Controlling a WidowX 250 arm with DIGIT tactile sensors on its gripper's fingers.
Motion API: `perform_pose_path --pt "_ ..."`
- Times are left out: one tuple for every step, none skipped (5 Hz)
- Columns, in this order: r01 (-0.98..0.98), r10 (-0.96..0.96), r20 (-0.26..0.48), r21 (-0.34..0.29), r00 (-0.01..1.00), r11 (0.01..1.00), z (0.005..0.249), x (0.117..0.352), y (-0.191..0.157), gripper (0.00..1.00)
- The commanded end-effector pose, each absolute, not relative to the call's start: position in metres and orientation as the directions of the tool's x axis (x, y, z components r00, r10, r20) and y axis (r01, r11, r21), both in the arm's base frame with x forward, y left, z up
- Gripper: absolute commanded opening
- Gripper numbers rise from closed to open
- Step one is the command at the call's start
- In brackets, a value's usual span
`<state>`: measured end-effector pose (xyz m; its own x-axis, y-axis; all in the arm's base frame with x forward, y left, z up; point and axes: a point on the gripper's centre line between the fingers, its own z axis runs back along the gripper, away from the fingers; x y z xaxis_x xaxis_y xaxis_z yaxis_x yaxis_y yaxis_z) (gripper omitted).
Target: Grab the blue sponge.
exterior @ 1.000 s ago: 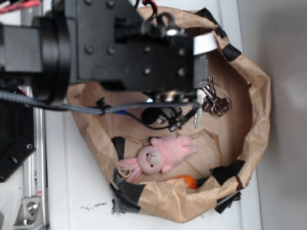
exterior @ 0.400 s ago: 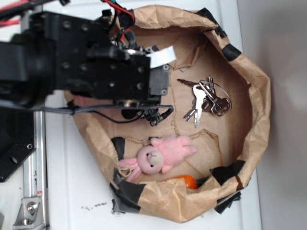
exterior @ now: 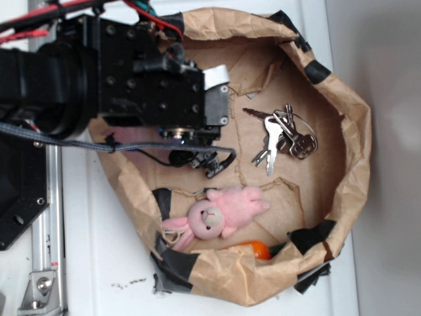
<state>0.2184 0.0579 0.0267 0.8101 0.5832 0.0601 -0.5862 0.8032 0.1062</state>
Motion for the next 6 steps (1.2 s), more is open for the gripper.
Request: perform_pose_path --pt "-0.507 0.502 0.070 0.127 0.862 0.853 0.011 0.202 0.088 1.00" --pt "-0.485 0.481 0.064 0.136 0.874 0.864 0.010 0.200 0.088 1.00" --pt "-0.493 0.487 0.077 0.124 0.870 0.861 0.012 0.202 0.086 0.00" --pt "-0.473 0.467 0.077 0.121 0.881 0.872 0.017 0.204 0.082 0.00" --pt "-0.459 0.450 0.092 0.117 0.888 0.881 0.028 0.210 0.079 0.00" --pt "-0.303 0.289 0.155 0.078 0.945 0.950 0.078 0.238 0.059 0.00"
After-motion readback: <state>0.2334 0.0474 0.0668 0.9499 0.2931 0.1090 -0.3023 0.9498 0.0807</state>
